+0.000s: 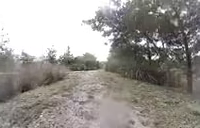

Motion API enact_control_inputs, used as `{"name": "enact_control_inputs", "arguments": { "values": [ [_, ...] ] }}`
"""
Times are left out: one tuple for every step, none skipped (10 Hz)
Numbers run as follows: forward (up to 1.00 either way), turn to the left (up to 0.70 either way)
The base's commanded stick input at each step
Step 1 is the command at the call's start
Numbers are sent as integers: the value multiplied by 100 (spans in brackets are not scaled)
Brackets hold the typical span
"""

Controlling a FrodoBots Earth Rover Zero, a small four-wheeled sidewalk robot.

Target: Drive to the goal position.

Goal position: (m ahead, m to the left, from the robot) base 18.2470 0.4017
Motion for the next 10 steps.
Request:
{"name": "enact_control_inputs", "arguments": {
  "values": [
    [100, 0],
    [100, 0],
    [100, 0],
    [100, 0],
    [100, 0],
    [100, 0],
    [100, 0],
    [100, 0],
    [100, 0],
    [100, 0]
  ]
}}
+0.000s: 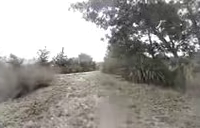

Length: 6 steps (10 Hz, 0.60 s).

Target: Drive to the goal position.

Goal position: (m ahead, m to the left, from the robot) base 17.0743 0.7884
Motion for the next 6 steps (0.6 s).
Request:
{"name": "enact_control_inputs", "arguments": {
  "values": [
    [100, 2],
    [100, 38],
    [100, 15],
    [100, 5],
    [100, 0],
    [100, 0]
  ]
}}
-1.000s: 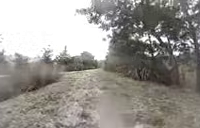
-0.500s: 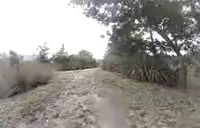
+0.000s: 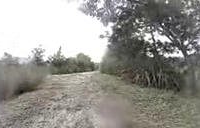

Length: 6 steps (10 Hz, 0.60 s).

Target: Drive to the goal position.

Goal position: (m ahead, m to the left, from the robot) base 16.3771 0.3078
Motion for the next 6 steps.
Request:
{"name": "enact_control_inputs", "arguments": {
  "values": [
    [100, 0],
    [100, 0],
    [100, 0],
    [100, 0],
    [100, 13],
    [100, 40]
  ]
}}
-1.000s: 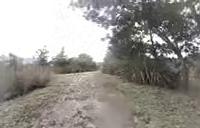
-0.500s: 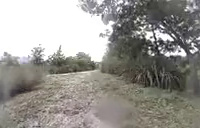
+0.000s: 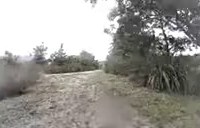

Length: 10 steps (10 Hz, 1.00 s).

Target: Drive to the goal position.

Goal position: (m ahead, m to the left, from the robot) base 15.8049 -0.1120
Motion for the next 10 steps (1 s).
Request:
{"name": "enact_control_inputs", "arguments": {
  "values": [
    [100, 25],
    [100, 5],
    [100, 0],
    [100, 0],
    [100, 3],
    [100, 14],
    [100, 30],
    [100, 40],
    [100, 6],
    [100, 0]
  ]
}}
